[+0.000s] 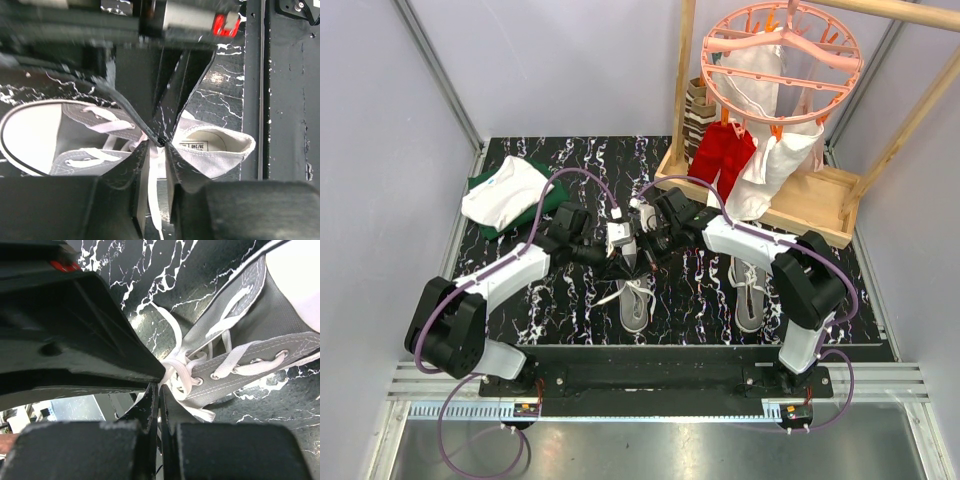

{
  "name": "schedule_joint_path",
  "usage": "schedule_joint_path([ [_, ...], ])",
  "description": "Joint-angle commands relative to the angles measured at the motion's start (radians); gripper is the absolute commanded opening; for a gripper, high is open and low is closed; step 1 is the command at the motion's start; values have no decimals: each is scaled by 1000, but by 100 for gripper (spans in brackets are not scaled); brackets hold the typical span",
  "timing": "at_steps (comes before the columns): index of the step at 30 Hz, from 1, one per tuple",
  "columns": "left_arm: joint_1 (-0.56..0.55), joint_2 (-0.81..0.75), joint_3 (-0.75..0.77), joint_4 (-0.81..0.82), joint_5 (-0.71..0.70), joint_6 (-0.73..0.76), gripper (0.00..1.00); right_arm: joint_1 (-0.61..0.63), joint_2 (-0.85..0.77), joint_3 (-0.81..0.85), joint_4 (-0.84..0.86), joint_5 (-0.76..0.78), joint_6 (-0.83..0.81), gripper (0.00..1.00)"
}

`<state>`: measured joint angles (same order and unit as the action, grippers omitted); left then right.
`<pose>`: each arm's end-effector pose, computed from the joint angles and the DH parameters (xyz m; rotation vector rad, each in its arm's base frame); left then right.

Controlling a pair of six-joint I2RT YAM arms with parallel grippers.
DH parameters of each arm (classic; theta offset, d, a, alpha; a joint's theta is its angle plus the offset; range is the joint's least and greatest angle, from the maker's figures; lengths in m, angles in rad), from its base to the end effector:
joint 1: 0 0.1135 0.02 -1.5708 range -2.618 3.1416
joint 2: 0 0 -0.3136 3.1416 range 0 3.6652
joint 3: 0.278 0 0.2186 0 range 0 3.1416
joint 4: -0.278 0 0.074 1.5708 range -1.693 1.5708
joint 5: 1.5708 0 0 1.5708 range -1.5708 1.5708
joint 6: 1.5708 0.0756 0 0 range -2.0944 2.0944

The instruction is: Tie the shoes

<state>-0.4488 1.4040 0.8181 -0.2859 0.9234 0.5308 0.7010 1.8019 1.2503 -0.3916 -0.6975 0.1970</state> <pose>0.2020 -0.1642 0.2650 1.3915 1.7593 -1.0643 0.2589 0.2821 0.2529 -0.9496 2.4524 1.2234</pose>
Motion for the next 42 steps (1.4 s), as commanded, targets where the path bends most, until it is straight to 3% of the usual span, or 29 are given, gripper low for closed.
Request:
schedule_joint_path([
  [1, -5, -33, -30, 25, -26, -79, 24, -1, -61, 9, 40, -17, -5, 0],
  [17, -2, -19, -70, 231, -34, -281, 28, -3, -50, 8, 62, -62, 30, 0],
  [23, 5, -30, -99, 281, -35, -385, 9, -1, -53, 6, 69, -71, 33, 1],
  [24, 9, -31, -105, 283, -37, -403, 5, -1, -58, 1, 71, -69, 32, 10],
  [26, 21, -40, -120, 318, -37, -429, 1, -3, -75, -14, 69, -59, 16, 17],
  [33, 47, -56, -151, 359, -18, -479, 0, -31, -108, -55, 57, -28, -25, 45],
  [42, 87, -54, -183, 421, -9, -566, 0, -35, -92, -55, 40, 27, -85, 45],
])
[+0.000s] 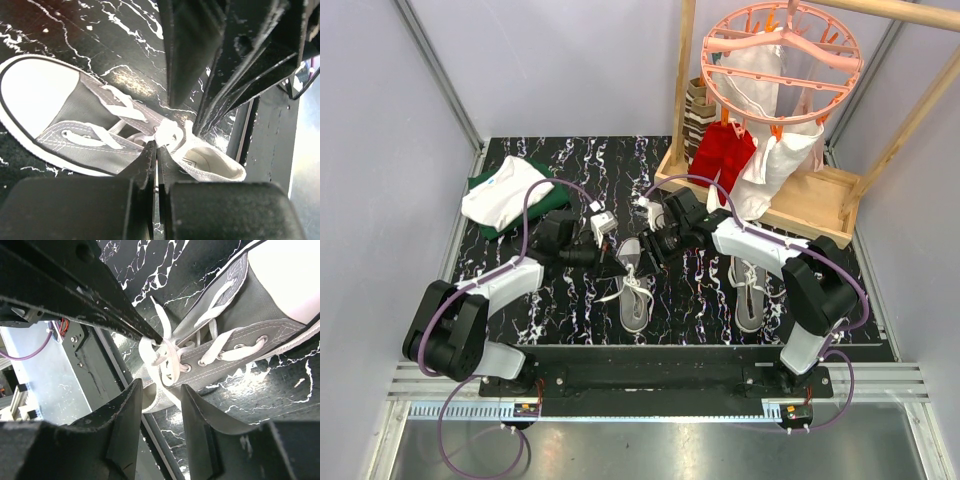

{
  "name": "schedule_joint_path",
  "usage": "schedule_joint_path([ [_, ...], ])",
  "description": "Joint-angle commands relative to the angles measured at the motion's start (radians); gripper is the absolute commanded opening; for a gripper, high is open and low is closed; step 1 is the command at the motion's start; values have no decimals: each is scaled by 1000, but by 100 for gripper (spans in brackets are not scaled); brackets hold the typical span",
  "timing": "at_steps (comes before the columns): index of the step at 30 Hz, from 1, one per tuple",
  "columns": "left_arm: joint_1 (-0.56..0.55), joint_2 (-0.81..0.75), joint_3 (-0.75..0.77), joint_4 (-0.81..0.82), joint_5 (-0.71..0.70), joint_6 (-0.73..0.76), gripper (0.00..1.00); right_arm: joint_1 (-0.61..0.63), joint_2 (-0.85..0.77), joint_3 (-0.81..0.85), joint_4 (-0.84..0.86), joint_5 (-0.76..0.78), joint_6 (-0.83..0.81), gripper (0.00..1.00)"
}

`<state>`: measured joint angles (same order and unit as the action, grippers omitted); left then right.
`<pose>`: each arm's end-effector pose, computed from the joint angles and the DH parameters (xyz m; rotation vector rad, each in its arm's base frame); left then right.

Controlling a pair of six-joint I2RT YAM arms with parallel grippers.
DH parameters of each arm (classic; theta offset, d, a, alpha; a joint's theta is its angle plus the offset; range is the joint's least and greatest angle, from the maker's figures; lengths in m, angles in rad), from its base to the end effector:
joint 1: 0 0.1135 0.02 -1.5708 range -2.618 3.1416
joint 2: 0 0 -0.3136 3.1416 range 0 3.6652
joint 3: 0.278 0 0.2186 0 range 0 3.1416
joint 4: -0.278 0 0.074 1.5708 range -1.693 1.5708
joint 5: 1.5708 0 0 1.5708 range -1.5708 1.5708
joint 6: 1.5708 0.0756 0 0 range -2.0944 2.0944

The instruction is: Tie the shoes

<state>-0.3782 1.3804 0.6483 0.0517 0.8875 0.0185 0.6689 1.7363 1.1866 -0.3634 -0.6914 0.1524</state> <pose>0.2123 -0.1474 0.2490 0.9015 2.0112 -1.1888 0.2549 0.2630 0.2595 -0.9570 2.3923 1.1929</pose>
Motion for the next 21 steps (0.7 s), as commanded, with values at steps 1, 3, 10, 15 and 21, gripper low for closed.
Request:
schedule_joint_path([
  [1, 19, -32, -18, 92, 25, -70, 0, -3, -21, 14, 12, 21, -42, 45],
  [3, 30, -37, -29, 123, 30, -94, 0, -3, -9, 19, 9, 13, -42, 45],
  [10, 55, -35, -53, 187, 41, -173, 0, 1, 17, 34, 7, 16, -48, 52],
  [15, 61, -27, -59, 208, 41, -195, 0, 1, 55, 56, 7, 16, -50, 34],
  [21, 73, -20, -68, 220, 38, -224, 0, 5, 62, 59, 7, -3, -50, 31],
])
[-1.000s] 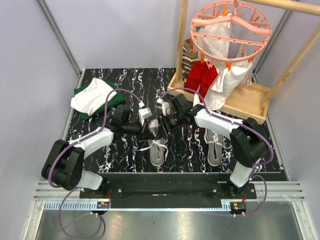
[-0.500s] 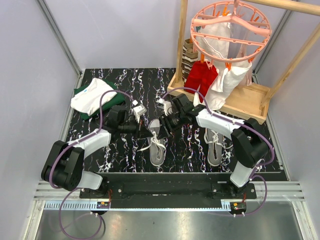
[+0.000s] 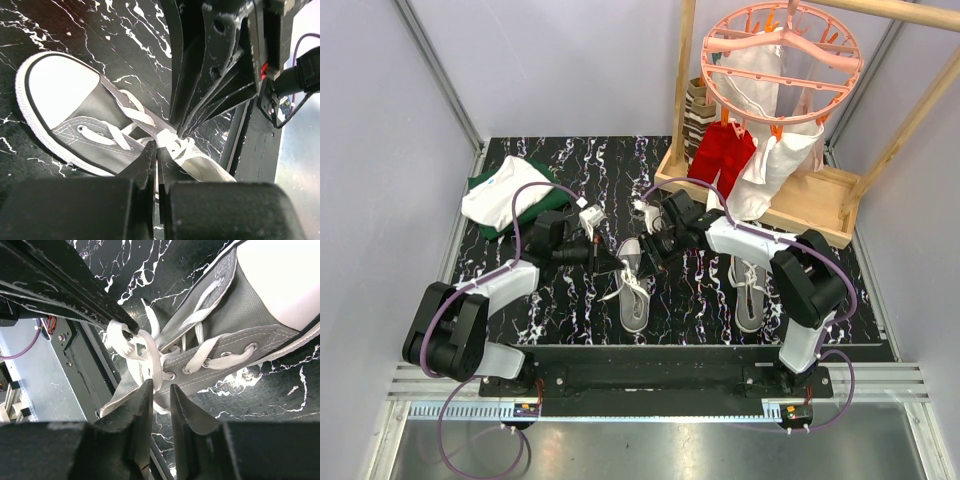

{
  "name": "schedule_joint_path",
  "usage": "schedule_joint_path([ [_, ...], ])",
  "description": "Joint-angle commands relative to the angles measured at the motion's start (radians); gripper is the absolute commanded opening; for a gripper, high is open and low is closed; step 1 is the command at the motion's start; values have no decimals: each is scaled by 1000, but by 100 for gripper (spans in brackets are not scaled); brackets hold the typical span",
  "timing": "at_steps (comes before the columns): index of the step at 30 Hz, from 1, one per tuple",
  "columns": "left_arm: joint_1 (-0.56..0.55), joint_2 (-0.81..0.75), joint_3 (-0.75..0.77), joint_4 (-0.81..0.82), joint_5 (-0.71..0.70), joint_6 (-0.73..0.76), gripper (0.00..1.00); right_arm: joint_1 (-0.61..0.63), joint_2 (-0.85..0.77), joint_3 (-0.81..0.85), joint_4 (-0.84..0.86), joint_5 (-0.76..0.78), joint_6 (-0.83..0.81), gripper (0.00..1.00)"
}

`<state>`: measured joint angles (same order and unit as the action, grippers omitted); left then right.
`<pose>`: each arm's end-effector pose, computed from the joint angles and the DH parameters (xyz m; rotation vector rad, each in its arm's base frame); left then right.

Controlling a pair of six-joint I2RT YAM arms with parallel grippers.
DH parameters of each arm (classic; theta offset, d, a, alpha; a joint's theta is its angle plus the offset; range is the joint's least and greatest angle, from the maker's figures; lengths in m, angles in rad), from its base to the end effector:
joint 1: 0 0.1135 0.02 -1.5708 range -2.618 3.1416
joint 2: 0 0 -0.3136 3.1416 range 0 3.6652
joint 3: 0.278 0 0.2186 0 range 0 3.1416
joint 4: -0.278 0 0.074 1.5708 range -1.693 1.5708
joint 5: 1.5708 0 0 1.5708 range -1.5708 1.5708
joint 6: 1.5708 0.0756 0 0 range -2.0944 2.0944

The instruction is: Tie the shoes

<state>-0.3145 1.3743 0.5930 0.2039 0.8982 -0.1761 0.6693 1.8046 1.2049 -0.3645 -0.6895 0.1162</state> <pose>0.2211 -0.1341 0.2495 0.6852 2.0353 -1.2449 0.2646 0.2707 0.2407 -0.9912 2.4219 1.1742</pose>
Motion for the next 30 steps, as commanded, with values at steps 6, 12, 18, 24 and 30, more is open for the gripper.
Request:
schedule_joint_path([
  [6, 11, -8, -10, 68, 27, -34, 0, 4, -65, 4, 9, -7, -35, 38],
  [12, 11, 0, -4, 68, 25, -39, 0, 12, -116, -42, 7, -18, -38, 43],
  [18, 14, 3, 2, 63, 24, -46, 0, 64, -119, -68, 9, 48, -64, 45],
  [24, 18, 5, -2, 61, 22, -59, 0, 96, -108, -70, 9, 116, -81, 44],
  [30, 20, 5, -4, 65, 21, -62, 0, 105, -111, -77, 9, 153, -95, 33],
])
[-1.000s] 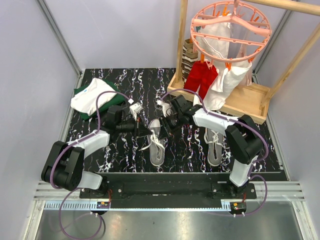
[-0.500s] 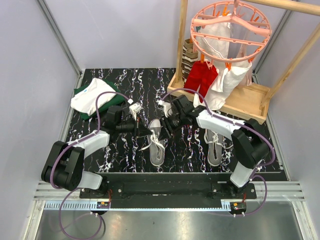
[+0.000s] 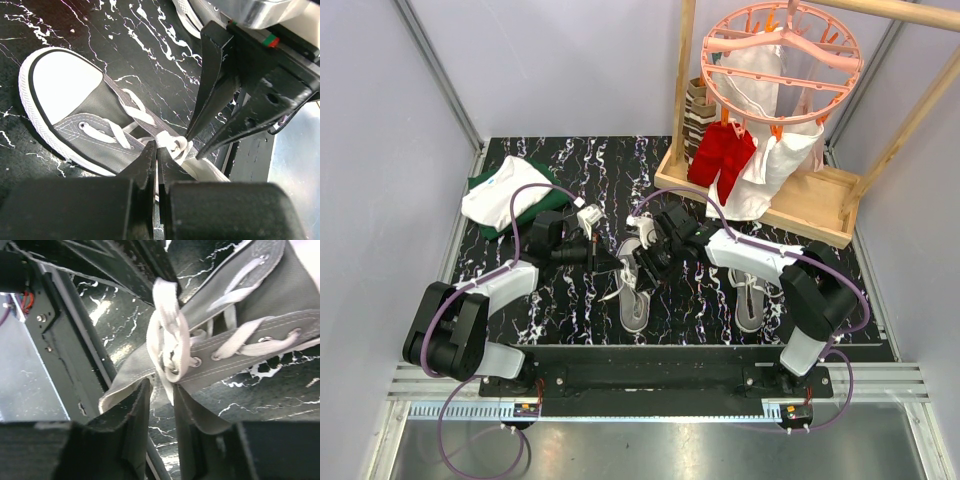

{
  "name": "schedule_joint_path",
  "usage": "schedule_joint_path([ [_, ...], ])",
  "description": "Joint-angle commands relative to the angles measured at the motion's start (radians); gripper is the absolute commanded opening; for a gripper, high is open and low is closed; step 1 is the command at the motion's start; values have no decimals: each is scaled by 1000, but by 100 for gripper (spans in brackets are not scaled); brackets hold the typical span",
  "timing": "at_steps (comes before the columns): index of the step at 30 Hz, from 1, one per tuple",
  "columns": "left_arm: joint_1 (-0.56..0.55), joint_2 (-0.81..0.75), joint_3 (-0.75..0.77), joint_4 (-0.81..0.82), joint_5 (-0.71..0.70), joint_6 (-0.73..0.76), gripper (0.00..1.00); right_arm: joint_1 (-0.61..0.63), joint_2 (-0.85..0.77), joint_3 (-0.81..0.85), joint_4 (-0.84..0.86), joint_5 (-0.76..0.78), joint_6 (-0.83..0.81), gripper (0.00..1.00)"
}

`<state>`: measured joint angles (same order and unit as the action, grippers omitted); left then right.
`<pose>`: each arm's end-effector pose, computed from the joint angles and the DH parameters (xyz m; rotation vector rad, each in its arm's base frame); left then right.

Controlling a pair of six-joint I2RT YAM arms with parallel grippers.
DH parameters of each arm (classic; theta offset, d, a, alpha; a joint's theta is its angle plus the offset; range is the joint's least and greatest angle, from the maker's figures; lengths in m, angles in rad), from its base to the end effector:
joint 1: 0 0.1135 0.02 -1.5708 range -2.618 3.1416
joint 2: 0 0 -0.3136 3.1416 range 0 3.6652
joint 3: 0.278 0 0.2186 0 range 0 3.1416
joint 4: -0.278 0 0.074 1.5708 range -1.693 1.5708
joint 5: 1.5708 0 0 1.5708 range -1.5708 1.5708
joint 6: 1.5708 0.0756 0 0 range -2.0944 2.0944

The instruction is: Tie the shoes

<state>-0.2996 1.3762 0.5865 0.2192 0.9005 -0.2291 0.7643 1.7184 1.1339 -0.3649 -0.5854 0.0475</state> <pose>0.2231 -0.1309 0.2488 0.6223 2.0590 -1.2672 0.2269 0.2753 0.2463 -1.1493 2.3500 1.0510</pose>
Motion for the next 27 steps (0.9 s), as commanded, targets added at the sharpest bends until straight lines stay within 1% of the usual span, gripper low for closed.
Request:
schedule_joint_path([
  [1, 8, 6, 4, 49, 18, -10, 0, 12, -25, -8, 9, 55, -28, 32],
  [3, 7, 7, 3, 54, 20, -15, 0, 13, -23, -10, 6, 87, -26, 32],
  [4, 7, 7, -1, 54, 18, -16, 0, 13, -25, -10, 4, 93, -26, 34],
  [5, 7, 7, -1, 55, 18, -16, 0, 13, -25, -10, 4, 99, -23, 39],
  [8, 8, 12, -1, 58, 20, -18, 0, 17, -25, -3, 1, 101, -26, 39],
  [11, 7, 12, -2, 62, 20, -22, 0, 26, -25, 1, -3, 104, -29, 31],
  [12, 8, 12, -2, 63, 18, -29, 0, 27, -23, 1, -5, 104, -29, 21],
  [16, 13, 1, -11, 62, 17, -44, 0, 29, -46, 1, -19, 107, -31, 0],
  [20, 27, -19, -34, 62, 2, -68, 0, 17, -85, -11, -31, 140, -6, 0],
  [27, 37, -31, -79, 89, -12, -153, 1, 12, -117, -26, -31, 108, 48, 0],
])
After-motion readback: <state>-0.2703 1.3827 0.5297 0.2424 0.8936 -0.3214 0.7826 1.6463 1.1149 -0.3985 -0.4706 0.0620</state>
